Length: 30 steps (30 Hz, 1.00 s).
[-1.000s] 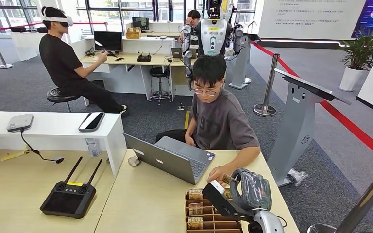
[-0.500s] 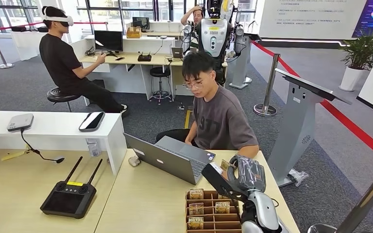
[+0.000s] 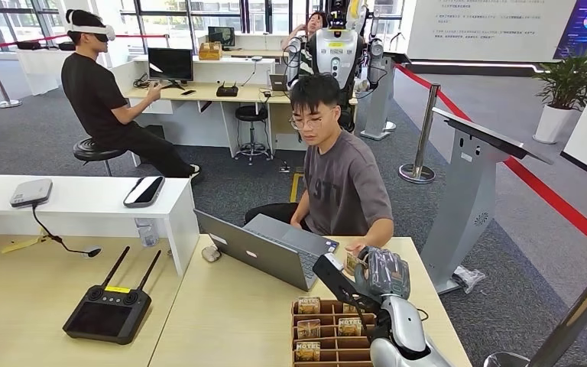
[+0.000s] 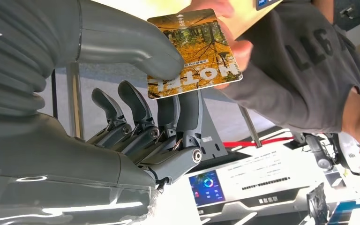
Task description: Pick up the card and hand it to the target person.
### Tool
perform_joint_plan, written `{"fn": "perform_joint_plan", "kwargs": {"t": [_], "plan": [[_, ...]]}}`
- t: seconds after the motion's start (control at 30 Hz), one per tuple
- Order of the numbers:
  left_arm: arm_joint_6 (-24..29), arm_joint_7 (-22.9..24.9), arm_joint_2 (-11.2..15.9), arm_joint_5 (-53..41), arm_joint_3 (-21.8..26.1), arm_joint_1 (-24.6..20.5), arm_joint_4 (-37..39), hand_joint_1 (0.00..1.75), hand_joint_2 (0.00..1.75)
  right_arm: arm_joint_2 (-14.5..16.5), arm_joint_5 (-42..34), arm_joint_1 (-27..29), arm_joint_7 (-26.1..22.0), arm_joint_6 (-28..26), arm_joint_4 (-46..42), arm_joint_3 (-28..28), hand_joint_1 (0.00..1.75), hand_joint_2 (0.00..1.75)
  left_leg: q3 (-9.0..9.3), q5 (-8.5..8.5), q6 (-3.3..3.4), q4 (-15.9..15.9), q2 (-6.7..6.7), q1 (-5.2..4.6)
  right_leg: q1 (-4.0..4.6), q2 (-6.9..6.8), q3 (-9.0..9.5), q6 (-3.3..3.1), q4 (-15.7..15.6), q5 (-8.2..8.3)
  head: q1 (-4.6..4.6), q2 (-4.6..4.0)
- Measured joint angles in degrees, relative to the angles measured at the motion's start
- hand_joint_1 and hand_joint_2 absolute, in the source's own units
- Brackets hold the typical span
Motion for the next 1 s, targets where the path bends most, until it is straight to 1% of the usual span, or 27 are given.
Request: {"fn": "perform_joint_plan", "kwargs": {"t": [0.17,0.37,0.47,0.5,0.53,0.6,0.63,0.67,0.87,1.0], "plan": [[-0.06,-0.11,0.01,-0.12,-0.13,-0.11,-0.04,0.0,0.0,-0.03,-0.05,0.05,-0.55,-1.21,0.49,0.0,1.44,1.75,-0.01,0.02,0.0,-0.01,-0.02,-0.01,0.0,-0.02,-0.01,-0.01,0.01,0.01,0.0,0.0],[-0.12,-0.09,0.02,-0.26,-0.29,-0.21,-0.05,0.0,0.0,0.04,0.15,0.37,-0.73,-1.85,0.78,0.19,1.48,1.75,-0.04,0.01,-0.01,0.02,-0.04,0.01,0.01,-0.04,-0.03,-0.01,0.02,0.0,0.0,0.0],[-0.2,-0.08,0.02,-0.37,-0.41,-0.23,-0.05,0.0,0.0,0.06,0.14,0.51,-0.93,-2.49,0.84,0.12,1.43,1.75,-0.04,-0.02,-0.03,0.04,-0.06,0.01,0.0,-0.05,-0.03,0.0,0.05,-0.04,0.0,0.0],[-0.23,-0.09,0.02,-0.39,-0.44,-0.24,-0.06,0.0,0.0,0.05,0.14,0.56,-1.02,-2.76,0.83,0.07,1.32,1.75,-0.03,0.01,-0.01,0.0,-0.05,0.0,0.0,-0.05,-0.03,-0.01,0.01,-0.01,0.0,0.0],[-0.25,-0.1,0.01,-0.42,-0.47,-0.26,-0.06,0.0,0.0,0.03,0.19,0.59,-1.12,-3.01,0.83,0.07,1.07,1.75,-0.03,0.0,-0.01,0.01,-0.06,0.0,0.0,-0.05,-0.02,-0.01,0.02,-0.02,0.0,0.0],[-0.25,-0.1,0.0,-0.45,-0.51,-0.28,-0.06,0.0,0.0,-0.04,0.45,0.6,-1.21,-3.25,0.95,0.24,0.37,1.75,-0.04,-0.01,-0.02,0.03,-0.07,0.01,0.01,-0.06,-0.02,0.0,0.03,-0.03,0.0,0.0],[-0.24,-0.1,-0.01,-0.45,-0.51,-0.29,-0.06,0.0,0.0,-0.06,0.72,0.55,-1.14,-3.16,1.11,0.45,0.12,1.75,-0.04,-0.02,-0.03,0.05,-0.08,0.01,0.01,-0.06,-0.02,0.01,0.05,-0.05,0.0,0.0],[-0.24,-0.11,-0.02,-0.45,-0.51,-0.3,-0.06,0.0,0.0,-0.07,0.93,0.5,-1.04,-3.06,1.24,0.62,0.0,1.75,-0.03,0.0,-0.01,0.02,-0.07,0.01,0.01,-0.06,-0.02,0.0,0.02,-0.03,0.0,0.0],[-0.23,-0.05,-0.03,-0.46,-0.53,-0.3,-0.04,0.0,0.0,0.02,1.29,0.7,-0.62,-2.29,1.85,1.07,0.0,1.75,-0.05,-0.02,-0.03,0.06,-0.07,0.01,0.01,-0.05,-0.04,0.01,0.06,-0.04,0.0,0.0],[-0.2,-0.06,0.02,-0.39,-0.47,-0.24,-0.07,0.0,0.0,-0.11,0.7,1.39,-0.68,-2.98,1.24,0.5,0.0,1.75,-0.04,0.0,-0.02,0.03,-0.06,0.01,0.01,-0.05,-0.03,-0.01,0.03,-0.02,0.0,0.0]]}}
